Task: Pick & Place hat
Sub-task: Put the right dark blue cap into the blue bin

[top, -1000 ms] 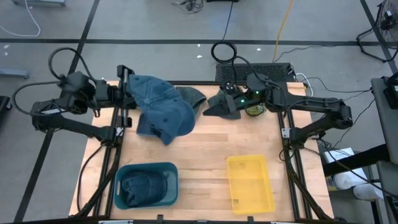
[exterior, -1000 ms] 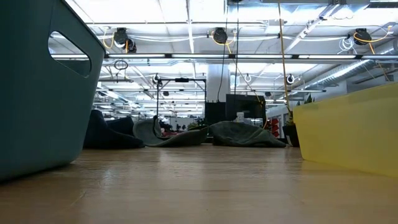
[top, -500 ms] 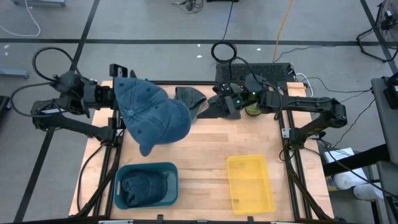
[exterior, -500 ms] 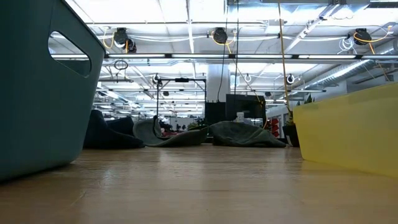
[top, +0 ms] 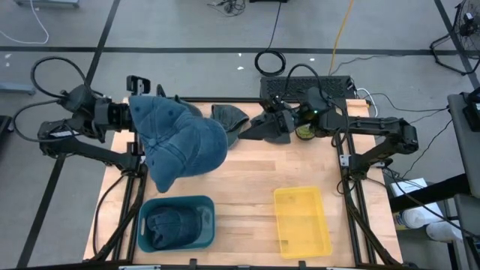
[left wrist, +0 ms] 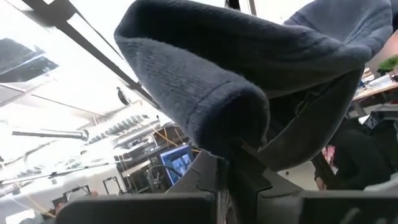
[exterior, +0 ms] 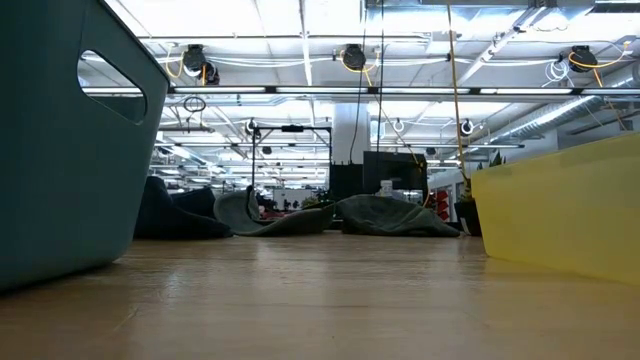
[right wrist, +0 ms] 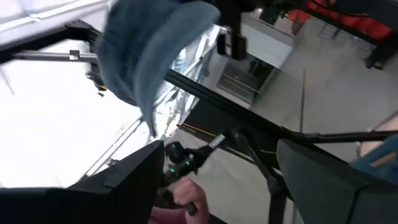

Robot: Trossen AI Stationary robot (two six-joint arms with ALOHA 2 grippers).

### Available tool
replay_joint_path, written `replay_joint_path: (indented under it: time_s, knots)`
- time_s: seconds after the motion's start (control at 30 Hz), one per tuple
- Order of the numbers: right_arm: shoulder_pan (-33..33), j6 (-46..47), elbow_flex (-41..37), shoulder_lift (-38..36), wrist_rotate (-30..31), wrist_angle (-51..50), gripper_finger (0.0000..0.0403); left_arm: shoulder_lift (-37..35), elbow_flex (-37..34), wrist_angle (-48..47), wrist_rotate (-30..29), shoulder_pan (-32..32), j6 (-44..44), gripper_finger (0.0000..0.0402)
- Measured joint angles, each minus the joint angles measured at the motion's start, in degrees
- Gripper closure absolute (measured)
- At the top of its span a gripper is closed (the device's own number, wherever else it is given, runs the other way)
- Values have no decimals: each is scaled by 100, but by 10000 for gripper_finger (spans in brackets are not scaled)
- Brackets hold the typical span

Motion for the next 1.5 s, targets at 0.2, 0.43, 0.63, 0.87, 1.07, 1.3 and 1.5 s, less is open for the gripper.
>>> replay_joint_path:
  time_s: [0.2,0.43,0.63,0.87,1.07,1.3,1.5]
  knots:
    - [35,130,0,2,265,26,105,312,0,-35,-72,18,8,389]
    - [214,400,0,0,253,457,105,587,0,16,-107,156,-41,389]
    - [397,530,0,0,255,586,105,753,0,96,-137,157,-61,389]
    - [608,623,0,0,265,694,113,778,0,97,-192,157,-107,389]
    - [675,597,0,0,332,696,171,779,0,79,-237,157,-184,389]
    - [673,581,0,0,432,677,281,778,0,-79,-235,151,-286,389]
    - [674,317,0,0,406,715,380,778,0,-103,-233,153,-412,383]
